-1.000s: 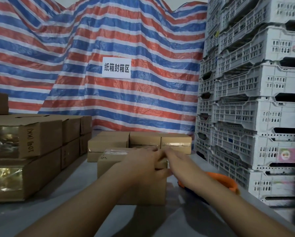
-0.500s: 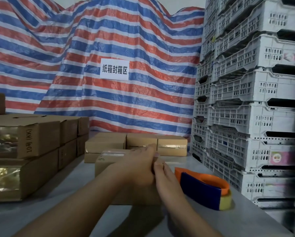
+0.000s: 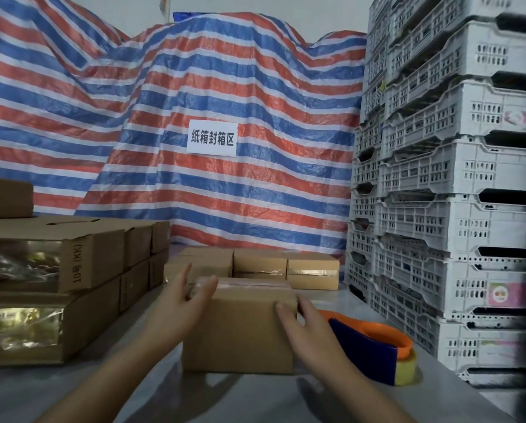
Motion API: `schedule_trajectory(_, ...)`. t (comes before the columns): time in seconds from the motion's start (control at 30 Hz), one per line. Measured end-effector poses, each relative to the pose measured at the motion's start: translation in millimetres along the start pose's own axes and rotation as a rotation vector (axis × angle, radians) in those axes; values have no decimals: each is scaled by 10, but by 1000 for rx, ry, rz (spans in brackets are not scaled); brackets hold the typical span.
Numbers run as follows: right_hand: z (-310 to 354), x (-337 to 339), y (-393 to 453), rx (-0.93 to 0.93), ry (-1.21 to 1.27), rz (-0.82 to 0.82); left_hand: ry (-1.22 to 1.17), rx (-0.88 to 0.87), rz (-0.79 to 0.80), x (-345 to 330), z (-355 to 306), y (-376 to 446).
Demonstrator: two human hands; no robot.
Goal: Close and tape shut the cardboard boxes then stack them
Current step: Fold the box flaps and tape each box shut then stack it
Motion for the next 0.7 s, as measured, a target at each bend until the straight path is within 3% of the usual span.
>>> schedule_trajectory(0.23, -162, -160, 4, 36, 145, -44, -347, 56, 48, -171, 294, -153)
schedule_trajectory(0.4, -157, -110, 92, 37, 57, -75, -168, 80, -92, -149, 298, -26)
schedule_trajectory(0.57, -50, 146, 458, -5, -131, -125, -237, 162, -226, -149, 145, 335)
schedule_trajectory(0.7, -32, 408, 839, -129, -305, -108, -194, 216, -41, -235, 221, 699)
Point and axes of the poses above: each hand's wrist, its own y-axis towards the middle knuckle, its own x-axis out of the back of the hand, z = x × y, the point moved 2 cm from there along y, towards the middle knuckle, and after that the axes turned 15 degrees about z, right-handed, at the moved point
